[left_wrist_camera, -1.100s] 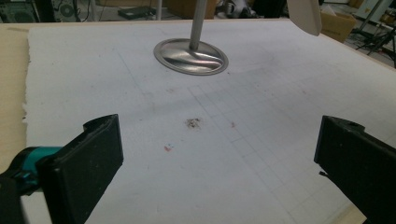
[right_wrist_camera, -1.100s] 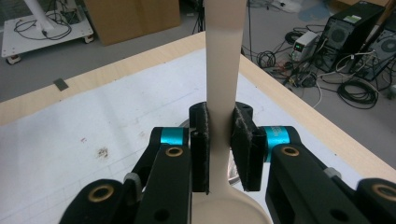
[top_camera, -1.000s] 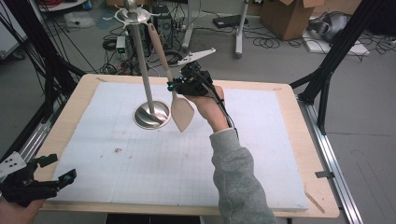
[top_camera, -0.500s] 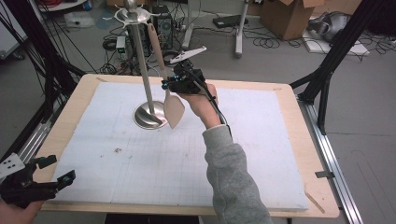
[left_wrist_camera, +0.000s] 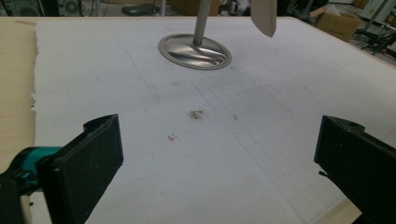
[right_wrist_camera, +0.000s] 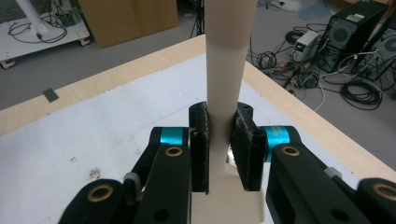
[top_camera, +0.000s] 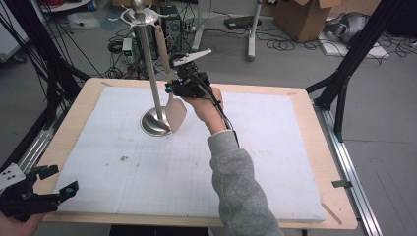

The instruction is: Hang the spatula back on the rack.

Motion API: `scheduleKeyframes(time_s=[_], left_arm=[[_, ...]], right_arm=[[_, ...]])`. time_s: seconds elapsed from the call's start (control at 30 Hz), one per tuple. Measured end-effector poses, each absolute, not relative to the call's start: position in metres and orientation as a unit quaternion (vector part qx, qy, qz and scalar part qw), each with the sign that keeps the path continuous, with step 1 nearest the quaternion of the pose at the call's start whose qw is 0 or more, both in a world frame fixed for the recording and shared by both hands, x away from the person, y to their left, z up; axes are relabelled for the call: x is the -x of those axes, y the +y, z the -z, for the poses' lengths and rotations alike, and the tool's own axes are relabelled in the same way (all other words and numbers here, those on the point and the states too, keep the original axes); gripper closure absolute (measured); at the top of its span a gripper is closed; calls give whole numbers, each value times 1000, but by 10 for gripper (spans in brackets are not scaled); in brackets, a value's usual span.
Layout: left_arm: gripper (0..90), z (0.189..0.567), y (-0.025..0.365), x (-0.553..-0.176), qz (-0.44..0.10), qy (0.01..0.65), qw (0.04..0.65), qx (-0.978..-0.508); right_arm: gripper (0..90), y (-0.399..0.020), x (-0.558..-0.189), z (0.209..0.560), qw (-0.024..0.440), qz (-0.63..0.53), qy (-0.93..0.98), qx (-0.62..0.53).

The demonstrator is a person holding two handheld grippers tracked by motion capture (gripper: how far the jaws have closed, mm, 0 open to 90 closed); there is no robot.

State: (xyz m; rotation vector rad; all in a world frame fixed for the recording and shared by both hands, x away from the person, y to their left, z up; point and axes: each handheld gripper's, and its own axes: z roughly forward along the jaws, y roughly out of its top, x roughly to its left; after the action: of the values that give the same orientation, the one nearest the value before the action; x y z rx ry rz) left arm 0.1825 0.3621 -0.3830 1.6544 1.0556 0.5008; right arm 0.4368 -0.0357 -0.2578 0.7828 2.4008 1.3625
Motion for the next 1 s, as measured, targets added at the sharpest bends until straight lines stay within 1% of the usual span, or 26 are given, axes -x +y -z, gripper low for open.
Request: scheduleKeyframes(time_s=[0.3, 0.33, 0.37, 0.43, 0.5, 0.63, 0.87, 1.0], left_arm=[[17, 384, 360, -183, -209, 442, 528, -695], [17, 384, 360, -183, -209, 441, 527, -696], [17, 384, 360, -183, -209, 441, 527, -696], [17, 384, 359, -184, -207, 440, 525, -698], [17, 384, 358, -184, -207, 439, 525, -699], [17, 384, 355, -186, -206, 436, 526, -700], [17, 384, 350, -198, -199, 430, 529, -704], [17, 383, 342, -206, -194, 421, 535, -707]], right_arm=[[766, -35, -434, 258, 134, -471, 829, -269], [753, -36, -434, 258, 136, -472, 829, -267], [713, -37, -433, 258, 138, -475, 826, -269], [673, -38, -432, 257, 132, -478, 825, -271], [582, -39, -430, 256, 138, -474, 826, -270], [424, -44, -425, 251, 131, -482, 821, -279], [202, -54, -413, 246, 115, -471, 834, -265], [172, -63, -405, 248, 116, -473, 835, -256]])
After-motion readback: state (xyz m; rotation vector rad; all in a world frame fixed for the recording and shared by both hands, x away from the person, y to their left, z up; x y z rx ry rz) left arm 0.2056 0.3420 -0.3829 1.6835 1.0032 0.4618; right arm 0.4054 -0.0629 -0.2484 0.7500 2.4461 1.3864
